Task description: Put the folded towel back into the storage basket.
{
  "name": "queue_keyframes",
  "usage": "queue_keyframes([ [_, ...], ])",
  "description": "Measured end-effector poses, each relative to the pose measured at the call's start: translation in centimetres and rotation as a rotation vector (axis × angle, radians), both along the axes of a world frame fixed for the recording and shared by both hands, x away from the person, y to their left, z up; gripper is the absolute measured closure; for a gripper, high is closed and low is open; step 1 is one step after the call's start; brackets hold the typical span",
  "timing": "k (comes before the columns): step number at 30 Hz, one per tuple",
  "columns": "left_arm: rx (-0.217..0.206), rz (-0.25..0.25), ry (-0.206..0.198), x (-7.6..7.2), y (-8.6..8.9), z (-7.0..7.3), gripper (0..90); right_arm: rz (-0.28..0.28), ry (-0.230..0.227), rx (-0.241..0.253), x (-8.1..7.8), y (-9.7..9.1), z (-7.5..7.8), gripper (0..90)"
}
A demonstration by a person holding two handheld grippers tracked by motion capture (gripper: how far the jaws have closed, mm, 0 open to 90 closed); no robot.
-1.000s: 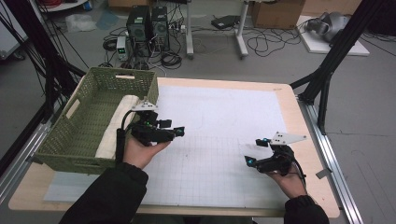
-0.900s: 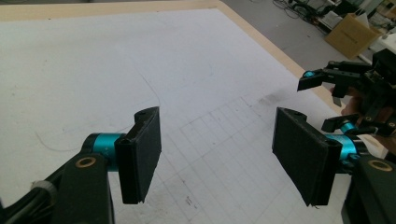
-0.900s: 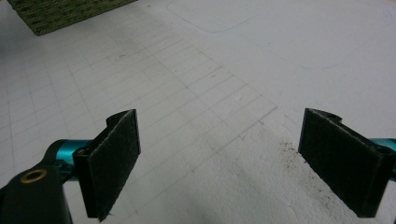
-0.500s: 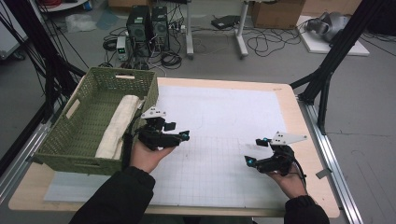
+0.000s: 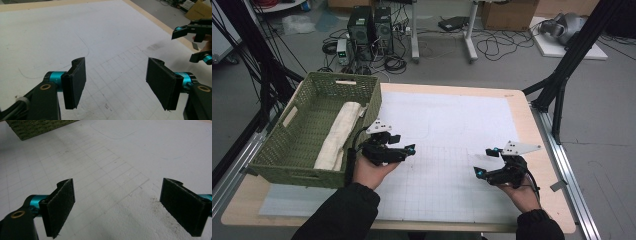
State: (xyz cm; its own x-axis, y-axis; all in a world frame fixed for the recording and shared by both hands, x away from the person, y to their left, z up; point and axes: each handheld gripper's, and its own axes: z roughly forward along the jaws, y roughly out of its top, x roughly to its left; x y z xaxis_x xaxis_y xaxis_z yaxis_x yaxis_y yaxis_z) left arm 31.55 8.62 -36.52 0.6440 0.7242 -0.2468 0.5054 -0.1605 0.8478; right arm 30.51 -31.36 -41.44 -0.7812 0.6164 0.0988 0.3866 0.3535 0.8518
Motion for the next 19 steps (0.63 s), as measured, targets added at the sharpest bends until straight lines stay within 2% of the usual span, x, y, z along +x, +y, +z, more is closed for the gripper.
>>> queue_keyframes([
  [3, 0.011, 0.006, -0.002, -0.1, 0.0, -0.3, 32.6, 0.002, -0.007, -0.003, 0.1, 0.0, 0.0, 11.8],
  [7, 0.016, 0.008, 0.000, -0.3, 0.0, -0.8, 32.3, 0.002, 0.005, 0.002, 0.0, 0.1, 0.0, 11.9],
  [19, 0.043, -0.008, 0.006, -0.7, -0.7, -1.9, 31.8, 0.008, 0.003, -0.001, -0.1, 0.2, 0.0, 11.8],
])
